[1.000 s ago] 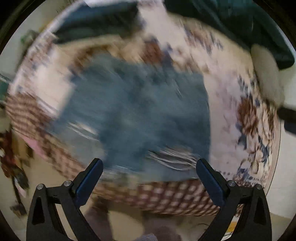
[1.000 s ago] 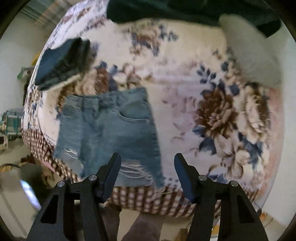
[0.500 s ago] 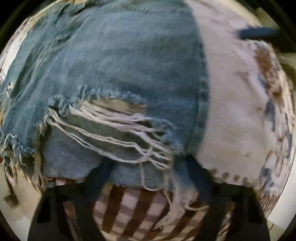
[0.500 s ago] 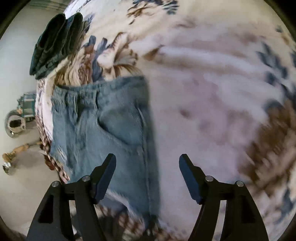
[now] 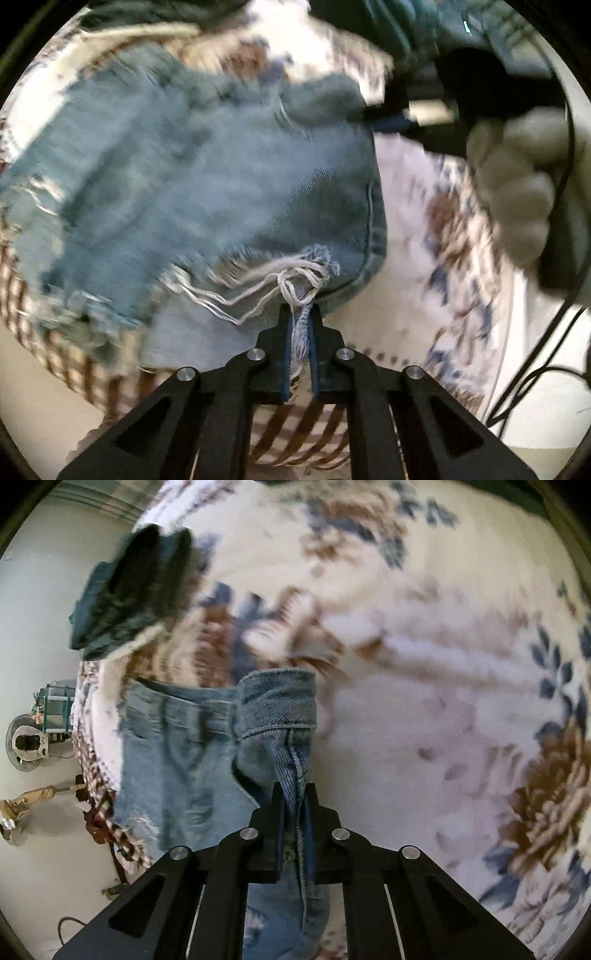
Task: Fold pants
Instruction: 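Lift the hems with both grippers and fold them over toward the waistband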
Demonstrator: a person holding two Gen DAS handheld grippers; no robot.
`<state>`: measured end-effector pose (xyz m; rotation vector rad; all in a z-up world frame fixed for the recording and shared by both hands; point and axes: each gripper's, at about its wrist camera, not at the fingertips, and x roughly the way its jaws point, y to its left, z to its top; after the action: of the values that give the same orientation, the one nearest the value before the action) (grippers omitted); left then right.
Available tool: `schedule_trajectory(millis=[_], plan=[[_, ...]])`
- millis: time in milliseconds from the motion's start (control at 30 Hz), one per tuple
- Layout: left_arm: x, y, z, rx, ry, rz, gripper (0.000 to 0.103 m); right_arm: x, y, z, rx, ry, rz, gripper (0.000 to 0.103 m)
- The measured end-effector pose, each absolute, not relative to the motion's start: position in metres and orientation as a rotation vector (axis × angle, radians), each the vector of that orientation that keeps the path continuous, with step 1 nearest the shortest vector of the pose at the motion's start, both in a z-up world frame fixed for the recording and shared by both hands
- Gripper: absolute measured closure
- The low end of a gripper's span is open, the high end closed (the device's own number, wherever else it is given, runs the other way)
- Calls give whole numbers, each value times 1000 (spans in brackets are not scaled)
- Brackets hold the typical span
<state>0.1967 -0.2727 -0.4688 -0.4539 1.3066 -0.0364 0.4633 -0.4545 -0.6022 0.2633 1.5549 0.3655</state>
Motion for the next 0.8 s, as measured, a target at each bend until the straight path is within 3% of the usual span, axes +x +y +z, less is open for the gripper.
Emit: schedule_trajectory(millis=[100, 333, 700, 800], plan=[[196, -224, -430, -516, 1232, -8, 98, 463, -421, -564, 242, 1524, 391, 94], [183, -113, -401, -681, 1112, 152, 98, 478, -289, -515, 146, 1482, 496, 94], [176, 12, -476, -879, 1122, 354, 97, 487, -102, -604, -105, 1571, 503, 94], [169, 34, -506, -934, 1155, 401, 92, 481, -82, -623, -199, 1593, 502, 92]])
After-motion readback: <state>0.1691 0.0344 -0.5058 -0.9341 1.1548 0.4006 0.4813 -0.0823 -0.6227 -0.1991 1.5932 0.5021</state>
